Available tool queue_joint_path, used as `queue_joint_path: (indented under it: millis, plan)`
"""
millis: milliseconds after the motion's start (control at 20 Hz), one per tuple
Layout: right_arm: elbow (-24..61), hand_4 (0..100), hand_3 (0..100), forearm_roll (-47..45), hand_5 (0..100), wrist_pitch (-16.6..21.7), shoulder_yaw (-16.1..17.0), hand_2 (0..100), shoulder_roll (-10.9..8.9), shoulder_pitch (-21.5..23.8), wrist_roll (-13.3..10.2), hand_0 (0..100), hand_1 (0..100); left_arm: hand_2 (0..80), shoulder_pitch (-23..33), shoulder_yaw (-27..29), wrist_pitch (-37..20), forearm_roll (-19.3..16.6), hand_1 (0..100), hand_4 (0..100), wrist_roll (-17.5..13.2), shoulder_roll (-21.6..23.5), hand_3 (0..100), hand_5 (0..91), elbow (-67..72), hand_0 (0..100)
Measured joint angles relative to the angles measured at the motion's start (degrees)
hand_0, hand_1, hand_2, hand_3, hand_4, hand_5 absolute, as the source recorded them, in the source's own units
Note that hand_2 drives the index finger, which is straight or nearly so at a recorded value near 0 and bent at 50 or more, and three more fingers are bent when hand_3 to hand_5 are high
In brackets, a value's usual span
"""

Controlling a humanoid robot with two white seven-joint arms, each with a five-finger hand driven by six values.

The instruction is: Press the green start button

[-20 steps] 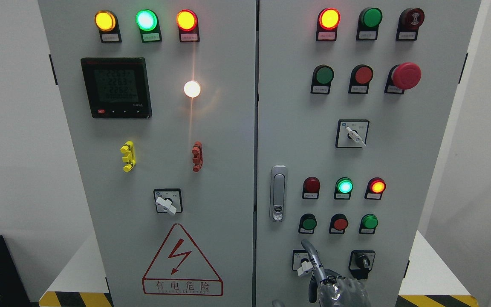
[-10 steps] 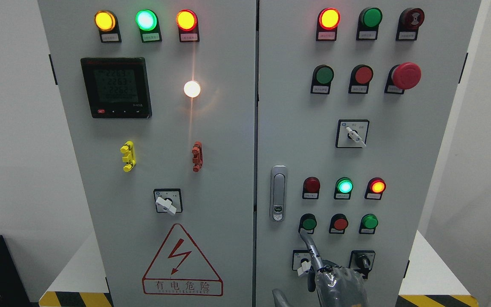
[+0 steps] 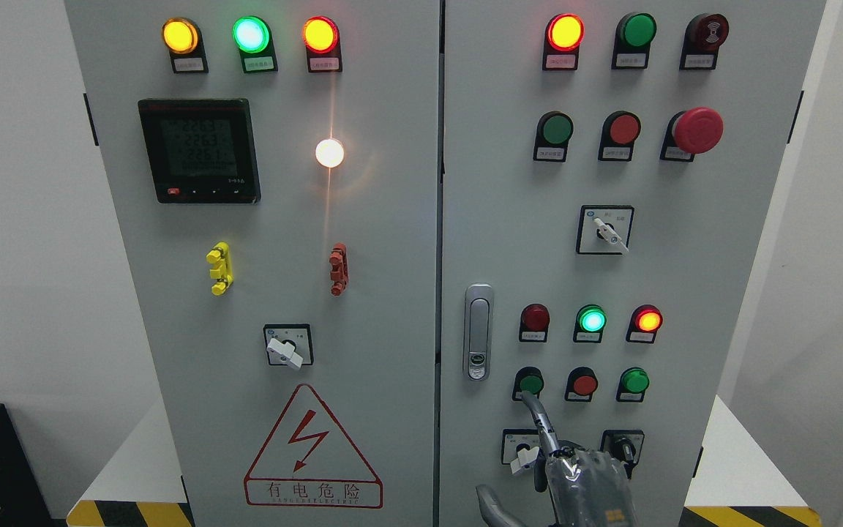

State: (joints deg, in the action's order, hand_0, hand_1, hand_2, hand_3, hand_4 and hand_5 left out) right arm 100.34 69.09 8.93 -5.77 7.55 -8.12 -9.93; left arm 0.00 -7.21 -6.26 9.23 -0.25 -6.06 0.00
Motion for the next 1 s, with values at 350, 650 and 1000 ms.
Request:
queue_joint_path:
  millis: [350, 650, 1000]
  plan:
    - [-1.87, 89, 90, -0.16, 100, -0.23, 0.82, 2, 0.01, -1.25, -0.02, 21, 35, 0.0, 0.00, 0.00, 0.00, 0.00, 56, 0, 0.00, 0.00, 0, 0.0, 0.00, 12]
    - [-3.13, 89, 90, -0.31, 100, -0.27, 1.34, 2, 0.04, -2.31, -0.26, 21, 35, 0.0, 0.00, 0.00, 0.00, 0.00, 56, 0, 0.00, 0.00, 0, 0.0, 0.00, 12]
    - [-4.34, 89, 90, -0.38, 100, -0.27, 1.65, 2, 0.07, -3.27, 0.04, 21, 35, 0.0, 0.00, 0.00, 0.00, 0.00, 56, 0, 0.00, 0.00, 0, 0.0, 0.00, 12]
